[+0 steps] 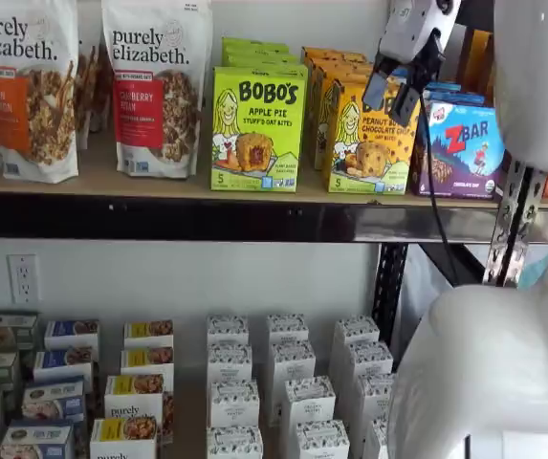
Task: Pick up the orange box on the top shelf, the fifth box from the left
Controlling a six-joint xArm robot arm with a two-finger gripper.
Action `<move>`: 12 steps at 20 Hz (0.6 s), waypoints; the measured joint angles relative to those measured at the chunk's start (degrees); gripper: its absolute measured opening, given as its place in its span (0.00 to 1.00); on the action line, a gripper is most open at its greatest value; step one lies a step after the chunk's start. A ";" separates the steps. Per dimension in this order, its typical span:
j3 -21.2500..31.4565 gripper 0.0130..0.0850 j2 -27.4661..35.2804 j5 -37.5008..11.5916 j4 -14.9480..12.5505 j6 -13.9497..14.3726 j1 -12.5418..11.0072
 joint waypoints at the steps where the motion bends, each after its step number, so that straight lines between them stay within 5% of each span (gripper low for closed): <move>1: 0.98 1.00 -0.76 -1.50 0.08 0.01 0.06; 3: 4.30 1.00 -3.27 -6.28 0.49 0.37 0.73; 12: 7.52 1.00 -5.27 -10.28 4.68 0.76 0.39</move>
